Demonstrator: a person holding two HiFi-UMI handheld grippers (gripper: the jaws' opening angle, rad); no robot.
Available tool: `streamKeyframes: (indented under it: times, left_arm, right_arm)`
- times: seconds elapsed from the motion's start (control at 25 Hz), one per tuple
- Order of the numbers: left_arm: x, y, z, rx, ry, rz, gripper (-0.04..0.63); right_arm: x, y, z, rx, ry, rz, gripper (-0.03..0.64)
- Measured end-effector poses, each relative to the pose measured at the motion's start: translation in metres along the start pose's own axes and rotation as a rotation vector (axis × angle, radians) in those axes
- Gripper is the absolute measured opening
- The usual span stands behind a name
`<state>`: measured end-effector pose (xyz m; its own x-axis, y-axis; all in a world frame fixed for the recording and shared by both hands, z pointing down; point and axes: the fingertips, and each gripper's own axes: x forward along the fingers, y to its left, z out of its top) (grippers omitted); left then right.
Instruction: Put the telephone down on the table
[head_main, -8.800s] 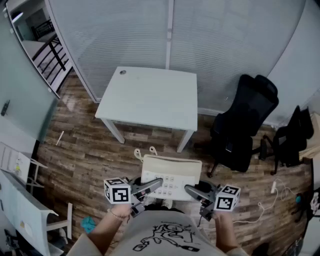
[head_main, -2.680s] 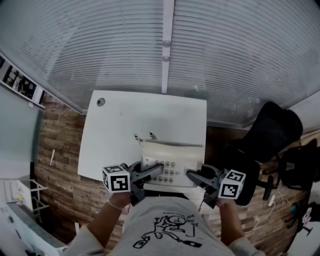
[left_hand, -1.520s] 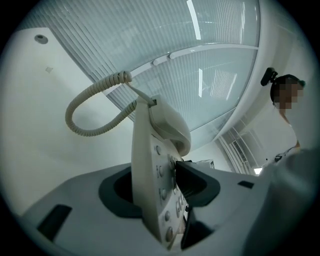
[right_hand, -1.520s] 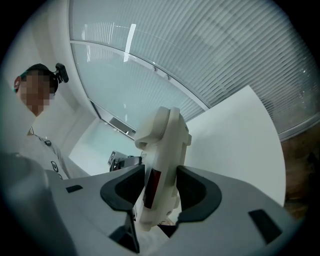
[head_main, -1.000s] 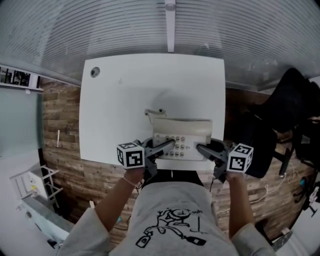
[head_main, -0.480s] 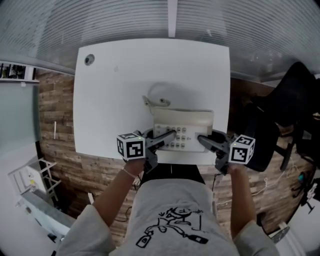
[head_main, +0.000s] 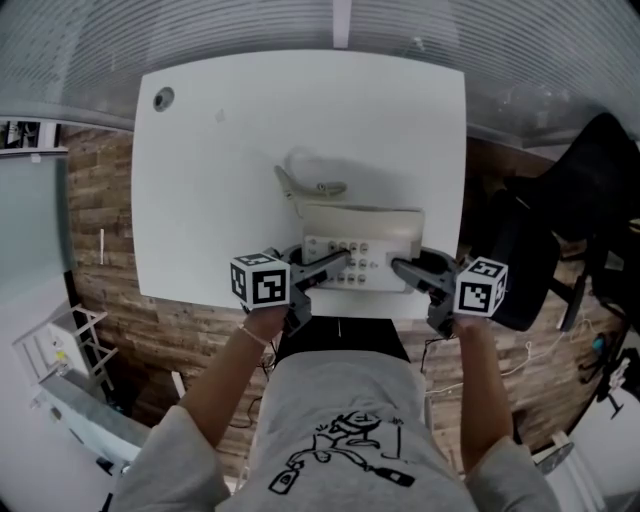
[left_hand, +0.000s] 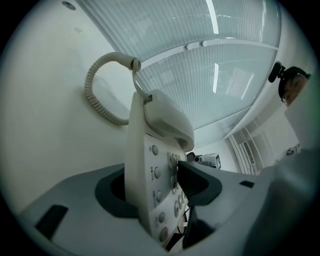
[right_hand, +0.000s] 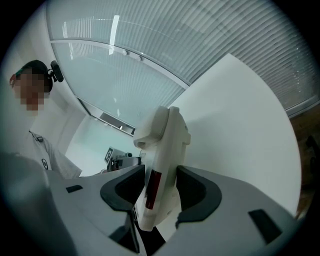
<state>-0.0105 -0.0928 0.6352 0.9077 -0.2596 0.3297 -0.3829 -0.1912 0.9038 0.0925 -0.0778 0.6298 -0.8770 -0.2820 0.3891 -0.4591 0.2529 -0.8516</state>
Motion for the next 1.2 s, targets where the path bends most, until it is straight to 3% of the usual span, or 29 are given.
streamKeyframes:
  times: [0.56,0.84,1.2]
  left_arm:
    - [0.014,0.027,-0.002,0.044,0.054,0.078,0.245]
    - [0.016,0.034,-0.006,0.012,0.046,0.100,0.258]
    - [0.013,0.040,-0.005,0.067,0.080,0.179,0.296]
  right_arm:
    - [0.012,-0.031,-0.010,0.069,0.017,-0.019,0.215]
    - [0.012,-0.036,-0.011,0.106,0.001,-0.008,0.213]
    - [0.013,-0.035,-0.011,0.102,0.029,-0.032,0.211]
